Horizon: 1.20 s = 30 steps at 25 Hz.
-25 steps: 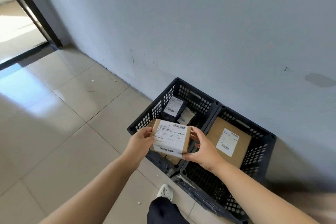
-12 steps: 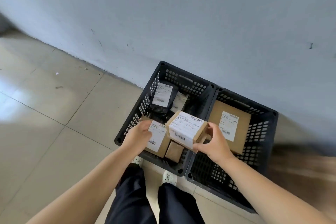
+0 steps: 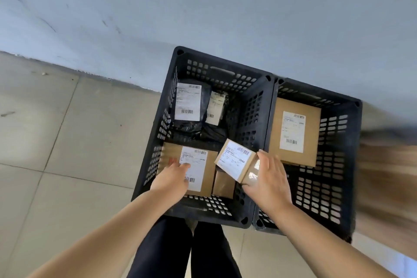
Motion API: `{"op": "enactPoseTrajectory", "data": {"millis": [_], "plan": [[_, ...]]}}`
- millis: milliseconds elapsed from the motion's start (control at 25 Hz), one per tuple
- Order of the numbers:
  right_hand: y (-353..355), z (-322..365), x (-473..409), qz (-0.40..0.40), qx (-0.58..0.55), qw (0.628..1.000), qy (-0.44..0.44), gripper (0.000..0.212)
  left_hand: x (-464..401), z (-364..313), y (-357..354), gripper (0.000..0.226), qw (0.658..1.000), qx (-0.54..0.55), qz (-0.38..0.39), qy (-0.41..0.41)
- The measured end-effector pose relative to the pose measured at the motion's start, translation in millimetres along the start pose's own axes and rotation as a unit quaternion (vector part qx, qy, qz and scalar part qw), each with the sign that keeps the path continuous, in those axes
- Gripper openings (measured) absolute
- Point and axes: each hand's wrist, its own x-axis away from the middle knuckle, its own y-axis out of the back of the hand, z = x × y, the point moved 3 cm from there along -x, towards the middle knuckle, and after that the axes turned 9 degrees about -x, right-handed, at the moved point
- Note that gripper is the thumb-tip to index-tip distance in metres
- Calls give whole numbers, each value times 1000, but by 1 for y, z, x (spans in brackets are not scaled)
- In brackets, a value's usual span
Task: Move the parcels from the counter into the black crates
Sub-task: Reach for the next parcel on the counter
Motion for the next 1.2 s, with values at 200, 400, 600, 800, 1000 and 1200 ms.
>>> {"op": "enactPoseTrajectory", "data": {"millis": [200,400,600,800,1000,1200], "plan": [[-49,11,-48,-42,92,994,37,101,-56,21,-21,52,993,-111,17,-27],[-88,12,-70,1,146,989,34,96,-90,28,-43,77,968,-243,21,-51],[-123,4,-82,50,164,985,19,93,-109,28,-48,100,958,-281,40,-32],[-151,-1,-93,73,164,984,22,92,-127,34,-57,109,945,-325,22,-39],[-167,-4,-108,110,153,982,22,85,-137,40,-70,118,941,-338,18,-21],[-176,-10,-126,179,102,978,25,71,-142,38,-73,119,943,-333,15,-17]]}}
